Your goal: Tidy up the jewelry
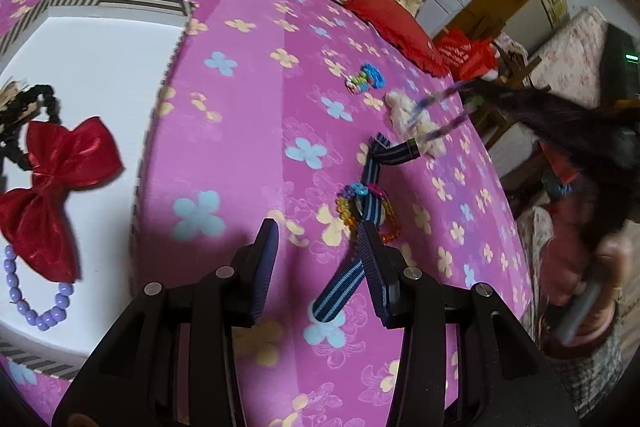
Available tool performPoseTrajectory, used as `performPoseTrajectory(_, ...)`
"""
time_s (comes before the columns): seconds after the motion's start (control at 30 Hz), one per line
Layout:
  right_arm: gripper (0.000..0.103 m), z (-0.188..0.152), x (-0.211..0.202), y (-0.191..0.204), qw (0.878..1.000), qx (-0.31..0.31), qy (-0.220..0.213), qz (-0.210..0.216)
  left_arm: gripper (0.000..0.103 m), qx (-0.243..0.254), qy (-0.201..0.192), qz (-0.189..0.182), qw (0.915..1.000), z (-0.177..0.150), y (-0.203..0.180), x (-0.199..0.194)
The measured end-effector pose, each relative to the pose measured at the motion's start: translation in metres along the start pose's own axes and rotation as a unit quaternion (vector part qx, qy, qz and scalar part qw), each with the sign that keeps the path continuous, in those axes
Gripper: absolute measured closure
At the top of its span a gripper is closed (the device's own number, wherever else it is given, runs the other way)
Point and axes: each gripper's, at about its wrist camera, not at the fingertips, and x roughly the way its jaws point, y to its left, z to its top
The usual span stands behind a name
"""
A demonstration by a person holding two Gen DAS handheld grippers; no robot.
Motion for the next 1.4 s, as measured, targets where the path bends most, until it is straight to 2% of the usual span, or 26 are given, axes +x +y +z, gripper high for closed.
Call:
performPoseTrajectory(0.17, 0.096, 0.011, -0.023, 0.033, 0.999, -0.029, -0.005, 0.018, 0.062, -0.020, -0.015, -0.001, 0.9997, 0.004, 0.011, -0.014)
performPoseTrajectory(0.27, 0.096, 0.008, -0.024, 0.057, 0.998, -0.051, 0.001, 0.030, 0.062, -0.033, -0.035, 0.017, 0.9987, 0.009, 0.020, -0.030)
performPoseTrajectory(0.33, 0.096, 0.004, -0.022, 0.071, 0.997, -0.062, 0.005, 0.037, 0.058, -0.040, -0.052, 0.033, 0.9973, 0.012, 0.028, -0.041)
performPoseTrajectory(0.37, 0.096, 0.002, -0.020, 0.078, 0.997, -0.069, 0.009, 0.040, 0.050, -0.047, -0.061, 0.035, 0.9965, 0.014, 0.033, -0.047)
performPoseTrajectory(0.4, 0.096, -0.001, -0.016, 0.086, 0.996, -0.076, 0.014, 0.041, 0.047, -0.057, -0.067, 0.034, 0.9955, 0.015, 0.039, -0.052)
performPoseTrajectory(0.5, 0.096, -0.012, 0.006, 0.104, 0.994, -0.086, 0.046, 0.052, 0.047, -0.084, -0.072, 0.029, 0.9934, 0.017, 0.055, -0.061)
performPoseTrajectory(0.77, 0.096, -0.042, 0.075, 0.134, 0.984, -0.074, 0.130, 0.096, 0.047, -0.123, -0.087, 0.050, 0.9873, 0.021, 0.078, -0.069)
performPoseTrajectory(0.9, 0.096, -0.055, 0.107, 0.117, 0.985, -0.065, 0.150, 0.060, 0.047, -0.116, -0.080, 0.055, 0.9885, 0.022, 0.077, -0.064)
performPoseTrajectory(0.97, 0.096, -0.060, 0.123, 0.095, 0.984, -0.048, 0.163, 0.045, 0.047, -0.107, -0.077, 0.058, 0.9896, 0.022, 0.072, -0.060)
performPoseTrajectory(1.1, 0.096, -0.066, 0.136, 0.059, 0.980, -0.010, 0.190, 0.062, 0.047, -0.073, -0.068, 0.063, 0.9930, 0.023, 0.056, -0.048)
performPoseTrajectory(1.17, 0.094, -0.064, 0.129, 0.045, 0.981, -0.001, 0.180, 0.073, 0.047, -0.055, -0.062, 0.067, 0.9943, 0.022, 0.047, -0.040)
performPoseTrajectory(1.23, 0.082, -0.061, 0.119, 0.033, 0.983, 0.005, 0.165, 0.079, 0.047, -0.040, -0.056, 0.071, 0.9951, 0.021, 0.040, -0.032)
performPoseTrajectory(1.27, 0.067, -0.059, 0.113, 0.024, 0.985, 0.011, 0.154, 0.079, 0.047, -0.030, -0.051, 0.073, 0.9956, 0.020, 0.035, -0.027)
performPoseTrajectory(1.3, 0.057, -0.059, 0.107, 0.017, 0.986, 0.017, 0.144, 0.079, 0.047, -0.018, -0.044, 0.073, 0.9962, 0.018, 0.030, -0.021)
performPoseTrajectory(1.4, 0.057, -0.058, 0.093, -0.016, 0.990, 0.040, 0.114, 0.067, 0.047, 0.008, -0.024, 0.064, 0.9976, 0.013, 0.015, -0.005)
